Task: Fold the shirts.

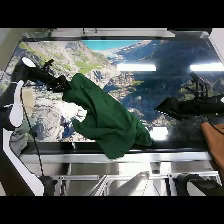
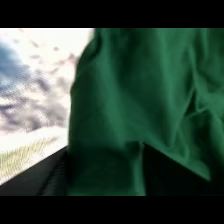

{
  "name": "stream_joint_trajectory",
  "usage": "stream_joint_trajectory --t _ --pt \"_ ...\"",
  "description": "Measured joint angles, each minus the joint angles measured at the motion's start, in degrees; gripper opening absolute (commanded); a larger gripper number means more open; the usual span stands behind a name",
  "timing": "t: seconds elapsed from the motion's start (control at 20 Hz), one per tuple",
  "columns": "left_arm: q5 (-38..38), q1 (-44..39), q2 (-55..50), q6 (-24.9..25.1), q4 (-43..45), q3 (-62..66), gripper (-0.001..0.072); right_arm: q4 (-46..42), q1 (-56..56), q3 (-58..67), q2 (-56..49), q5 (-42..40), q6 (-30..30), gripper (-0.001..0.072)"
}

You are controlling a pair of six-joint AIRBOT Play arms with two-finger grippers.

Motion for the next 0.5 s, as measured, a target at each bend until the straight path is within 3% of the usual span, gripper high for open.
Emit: stream_joint_trajectory --t 0.05,0.4,0.45,0.5 --pt "-0.37 -0.61 -0.28 0.04 -0.57 0.09 0.0028 -0.09 0.0 0.0 0.0 -0.15 -0.02 0.0554" --pt "-1.55 -1.38 3.13 1.84 0.76 -0.02 0.0014 -5.14 0.0 -0.02 -0.55 3.34 -1.99 0.0565" --pt "-1.95 -0.76 5.01 1.77 2.91 -0.2 0.0014 -7.56 -0.02 -0.28 -1.03 4.74 -2.03 0.0623" --pt "-2.21 0.0 7.08 1.27 5.14 -0.74 0.0015 -9.68 -0.04 -0.9 -1.66 5.99 -2.12 0.0631"
